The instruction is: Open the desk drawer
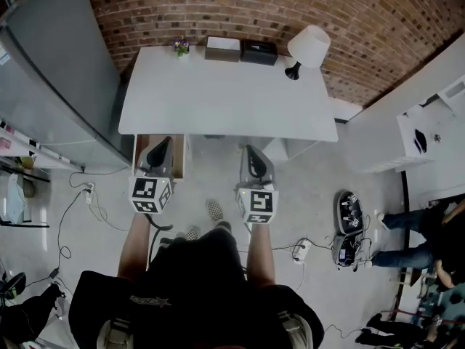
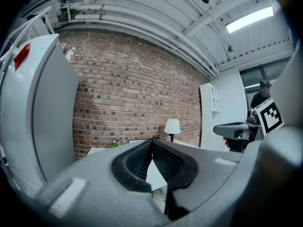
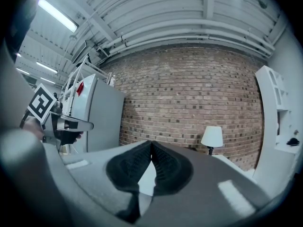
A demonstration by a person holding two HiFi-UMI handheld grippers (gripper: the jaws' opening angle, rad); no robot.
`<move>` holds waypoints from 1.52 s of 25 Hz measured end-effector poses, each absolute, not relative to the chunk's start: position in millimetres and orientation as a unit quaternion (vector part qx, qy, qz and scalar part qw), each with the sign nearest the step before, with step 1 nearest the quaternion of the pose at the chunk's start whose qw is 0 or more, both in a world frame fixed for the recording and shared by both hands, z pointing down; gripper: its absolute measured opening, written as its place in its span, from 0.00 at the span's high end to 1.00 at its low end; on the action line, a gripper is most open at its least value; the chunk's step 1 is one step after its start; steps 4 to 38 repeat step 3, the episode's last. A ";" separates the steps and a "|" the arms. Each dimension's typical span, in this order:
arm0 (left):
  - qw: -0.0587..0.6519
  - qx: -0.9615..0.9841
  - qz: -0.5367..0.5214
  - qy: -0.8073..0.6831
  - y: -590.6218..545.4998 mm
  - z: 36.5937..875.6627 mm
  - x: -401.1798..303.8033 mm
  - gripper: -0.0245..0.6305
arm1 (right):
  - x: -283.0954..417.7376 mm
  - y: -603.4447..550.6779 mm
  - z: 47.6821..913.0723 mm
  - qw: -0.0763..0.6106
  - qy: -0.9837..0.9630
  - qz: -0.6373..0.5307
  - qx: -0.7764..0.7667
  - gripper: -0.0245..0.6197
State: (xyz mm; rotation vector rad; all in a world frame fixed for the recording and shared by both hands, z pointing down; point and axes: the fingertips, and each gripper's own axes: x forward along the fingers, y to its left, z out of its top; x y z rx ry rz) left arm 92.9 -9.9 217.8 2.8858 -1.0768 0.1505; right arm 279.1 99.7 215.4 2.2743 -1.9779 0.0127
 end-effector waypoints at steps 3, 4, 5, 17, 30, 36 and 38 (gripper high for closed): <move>0.027 0.936 0.049 -0.348 -8.7 217.1 94.5 0.95 | 280.3 101.0 215.6 0.063 -0.655 0.004 0.753 0.95; 0.027 0.936 0.049 -0.348 -8.7 217.1 94.5 0.95 | 280.3 101.0 215.6 0.063 -0.655 0.004 0.753 0.95; 0.027 0.936 0.049 -0.348 -8.7 217.1 94.5 0.95 | 280.3 101.0 215.6 0.063 -0.655 0.004 0.753 0.95; 0.027 0.936 0.049 -0.348 -8.7 217.1 94.5 0.95 | 280.3 101.0 215.6 0.063 -0.655 0.004 0.753 0.95; 0.027 0.936 0.049 -0.348 -8.7 217.1 94.5 0.95 | 280.3 101.0 215.6 0.063 -0.655 0.004 0.753 0.95; 0.027 0.936 0.049 -0.348 -8.7 217.1 94.5 0.95 | 280.3 101.0 215.6 0.063 -0.655 0.004 0.753 0.95; 0.027 0.936 0.049 -0.348 -8.7 217.1 94.5 0.95 | 280.3 101.0 215.6 0.063 -0.655 0.004 0.753 0.95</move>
